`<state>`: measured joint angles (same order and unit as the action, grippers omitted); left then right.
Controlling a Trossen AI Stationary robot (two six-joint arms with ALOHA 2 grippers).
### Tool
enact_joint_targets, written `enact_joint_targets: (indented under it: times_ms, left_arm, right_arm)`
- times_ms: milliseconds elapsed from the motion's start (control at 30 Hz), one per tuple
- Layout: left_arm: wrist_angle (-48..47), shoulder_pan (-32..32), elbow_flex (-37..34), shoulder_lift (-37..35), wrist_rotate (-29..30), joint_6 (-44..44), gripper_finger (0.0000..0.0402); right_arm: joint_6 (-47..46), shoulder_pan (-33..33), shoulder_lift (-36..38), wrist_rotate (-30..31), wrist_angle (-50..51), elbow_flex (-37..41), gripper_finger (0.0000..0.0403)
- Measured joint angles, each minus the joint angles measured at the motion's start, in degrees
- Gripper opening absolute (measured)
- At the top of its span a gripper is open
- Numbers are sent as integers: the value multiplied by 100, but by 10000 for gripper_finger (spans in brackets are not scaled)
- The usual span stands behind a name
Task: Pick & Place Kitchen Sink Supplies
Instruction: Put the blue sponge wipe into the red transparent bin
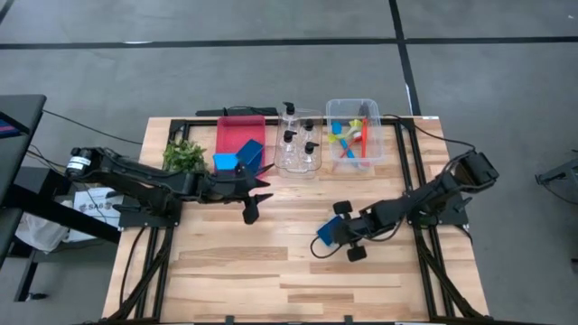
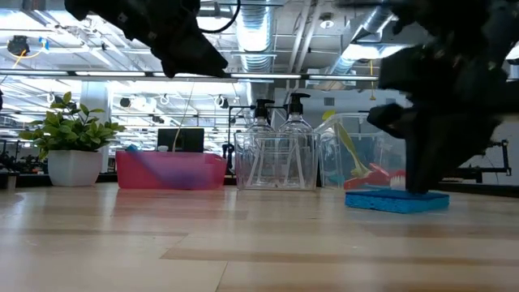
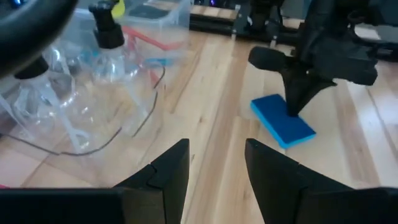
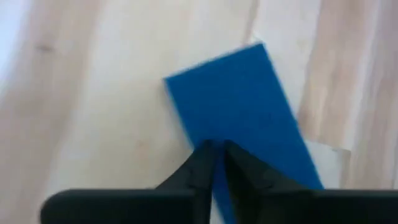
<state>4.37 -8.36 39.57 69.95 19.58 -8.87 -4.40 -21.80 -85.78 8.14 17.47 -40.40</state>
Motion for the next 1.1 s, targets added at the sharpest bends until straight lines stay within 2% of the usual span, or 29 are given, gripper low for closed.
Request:
enact_joint_targets:
  times_ms: [167, 367, 533, 667, 733, 833, 933, 1067, 1100]
  left_arm:
    - [188, 11, 2, 184, 74, -1, 158]
    - [587, 103, 2, 618, 78, 141, 158]
    - [984, 125, 2, 885, 74, 260, 158]
    - [1046, 127, 2, 903, 76, 259, 158]
    - [1058, 127, 2, 903, 75, 260, 158]
    - [1076, 127, 2, 903, 74, 260, 158]
    - [1108, 127, 2, 903, 74, 260, 158]
    - [1112, 127, 2, 903, 74, 258, 158]
    - [1114, 127, 2, 903, 74, 258, 158]
  right_arm:
    - [-4, -80, 258, -258, 23, -2, 78]
    - [-20, -194, 264, -148, 23, -11, 166]
    - [29, -201, -189, -39, -24, -26, 231]
    - [-3, -154, -667, 160, -120, -47, 248]
    - [-19, -115, -856, 176, -127, -67, 243]
    - [-46, -67, -1021, 117, -260, -79, 213]
    - [-74, -28, -1052, 143, -371, -78, 152]
    - [-42, -9, -886, 185, -380, -32, 39]
    - [-27, -9, -822, 177, -377, -21, 21]
